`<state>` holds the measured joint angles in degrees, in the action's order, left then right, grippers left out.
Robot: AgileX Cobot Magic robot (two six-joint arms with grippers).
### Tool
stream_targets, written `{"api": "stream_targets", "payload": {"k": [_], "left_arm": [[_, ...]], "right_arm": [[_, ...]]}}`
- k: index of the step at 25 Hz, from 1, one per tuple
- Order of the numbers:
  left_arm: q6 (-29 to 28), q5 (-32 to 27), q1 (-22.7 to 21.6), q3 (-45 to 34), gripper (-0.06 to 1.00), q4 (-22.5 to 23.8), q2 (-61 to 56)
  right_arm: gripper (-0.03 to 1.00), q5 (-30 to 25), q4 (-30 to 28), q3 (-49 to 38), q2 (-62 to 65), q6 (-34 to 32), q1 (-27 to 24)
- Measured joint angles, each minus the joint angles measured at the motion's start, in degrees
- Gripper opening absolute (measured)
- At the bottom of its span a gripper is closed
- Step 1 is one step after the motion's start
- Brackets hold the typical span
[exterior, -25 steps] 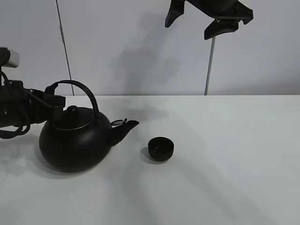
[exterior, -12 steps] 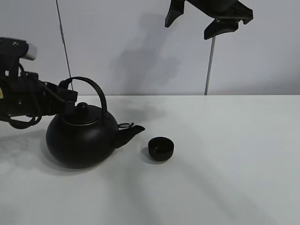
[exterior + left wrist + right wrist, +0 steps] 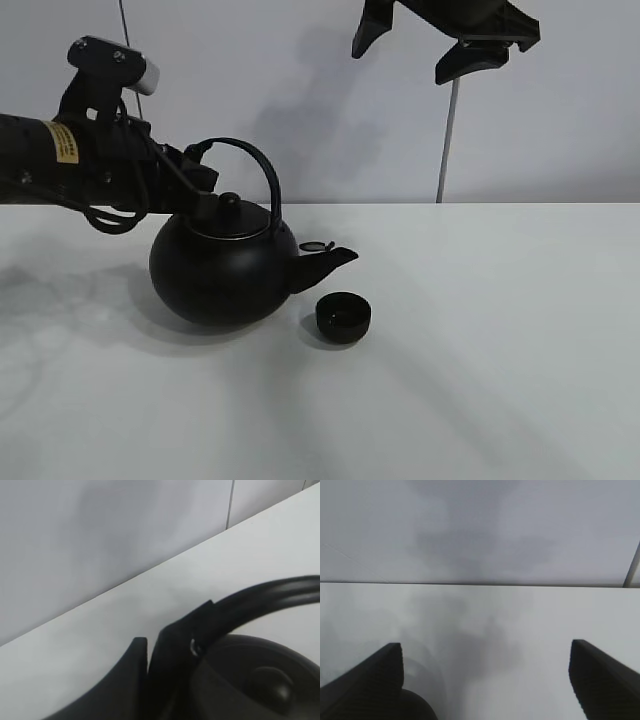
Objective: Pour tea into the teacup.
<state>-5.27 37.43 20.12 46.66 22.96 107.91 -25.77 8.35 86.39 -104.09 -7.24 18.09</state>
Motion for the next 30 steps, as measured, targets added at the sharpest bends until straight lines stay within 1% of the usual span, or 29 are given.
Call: {"api": "stream_targets", "payload": {"k": [2,8,12,22,27,30], "left_arm": [[0.75,-1.59,0.55,0.85,0.11,0.05,0.00],[4.05,-2.18,0.68,1.29,0.11,-0.44,0.00],[6.67,-3.00,0.68,1.29,0.11,-2.07,0.00],[9.53,-3.32,0.79,1.29,0.11,-3.66,0.00],[10.76,-6.73,1.73,2.69,0.11,-4.34,0.00],[12.55,-8.08,2.37,3.75,0.11,-5.36,0.07]], "right_arm": [[0.62,0.00,0.00,0.00,0.00,0.00,0.00],[0.62,0.00,0.00,0.00,0.00,0.00,0.00],[0.62,0.00,0.00,0.00,0.00,0.00,0.00],[0.62,0.00,0.00,0.00,0.00,-0.04,0.00],[0.62,0.00,0.00,0.00,0.00,-0.07,0.00],[0.62,0.00,0.00,0.00,0.00,-0.07,0.00]]}}
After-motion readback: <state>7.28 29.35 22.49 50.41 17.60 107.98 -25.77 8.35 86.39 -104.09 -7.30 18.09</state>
